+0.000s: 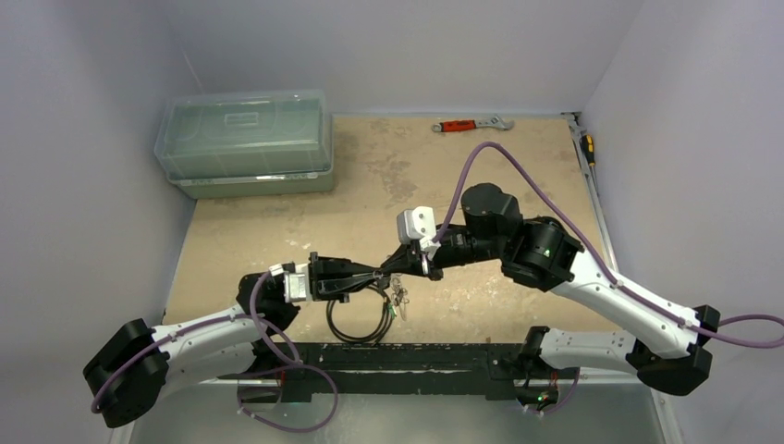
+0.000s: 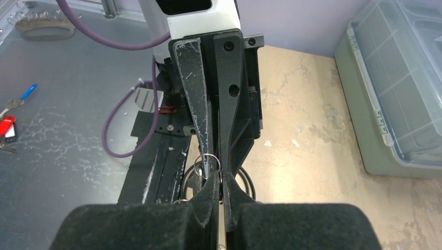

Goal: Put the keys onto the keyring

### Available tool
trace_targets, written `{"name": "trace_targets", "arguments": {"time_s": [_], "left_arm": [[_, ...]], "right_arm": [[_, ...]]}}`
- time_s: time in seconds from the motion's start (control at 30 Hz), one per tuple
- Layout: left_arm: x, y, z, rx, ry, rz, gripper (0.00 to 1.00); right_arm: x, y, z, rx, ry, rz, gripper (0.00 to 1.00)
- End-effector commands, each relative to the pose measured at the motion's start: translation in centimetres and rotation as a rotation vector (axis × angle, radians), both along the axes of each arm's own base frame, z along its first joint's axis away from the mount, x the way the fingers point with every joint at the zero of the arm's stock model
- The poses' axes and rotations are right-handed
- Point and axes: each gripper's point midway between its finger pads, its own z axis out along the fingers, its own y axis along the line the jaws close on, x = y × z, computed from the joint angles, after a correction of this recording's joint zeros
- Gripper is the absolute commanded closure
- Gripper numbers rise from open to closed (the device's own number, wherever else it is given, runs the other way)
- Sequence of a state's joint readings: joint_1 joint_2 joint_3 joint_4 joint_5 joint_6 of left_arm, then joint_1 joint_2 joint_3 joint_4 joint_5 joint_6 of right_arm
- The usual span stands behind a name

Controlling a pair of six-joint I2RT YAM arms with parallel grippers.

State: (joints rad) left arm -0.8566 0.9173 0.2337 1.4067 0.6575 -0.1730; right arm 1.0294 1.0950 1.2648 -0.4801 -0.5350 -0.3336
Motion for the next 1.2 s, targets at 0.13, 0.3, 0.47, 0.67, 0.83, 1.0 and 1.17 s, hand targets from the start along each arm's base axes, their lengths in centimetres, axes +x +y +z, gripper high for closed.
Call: {"name": "trace_targets", "arguments": {"time_s": [0.13,0.3,0.47,0.67,0.83,1.0,1.17], "left_arm": [[-3.4,1.6,4.4,-0.128,-0.158,-0.085,1.00],[-2.6,1.7,4.2,-0.136,-0.137,-0.041,0.90],[-1.1,1.5,3.6,-0.119,-0.111,0.036,0.74],[-0.2,1.5,3.2,-0.098,-0.096,0.090,0.61],[0.8,1.7,2.9,-0.093,-0.067,0.140,0.55],[1.9,2.9,3.5,-0.150,0.017,0.204,0.52],[2.8,3.0,3.7,-0.145,0.098,0.228,0.54]], "right_arm": [[2.4,0.5,-0.8,-0.054,-0.009,-0.107,1.00],[2.8,-0.2,0.9,-0.002,-0.047,-0.149,1.00],[3.0,-0.9,2.5,0.052,-0.083,-0.185,1.00],[3.1,-1.7,3.6,0.092,-0.110,-0.213,1.00],[3.2,-2.3,4.0,0.108,-0.124,-0.235,1.00],[4.0,-2.7,4.0,0.107,-0.137,-0.281,1.00],[5.0,-2.7,3.8,0.093,-0.148,-0.328,1.00]]}}
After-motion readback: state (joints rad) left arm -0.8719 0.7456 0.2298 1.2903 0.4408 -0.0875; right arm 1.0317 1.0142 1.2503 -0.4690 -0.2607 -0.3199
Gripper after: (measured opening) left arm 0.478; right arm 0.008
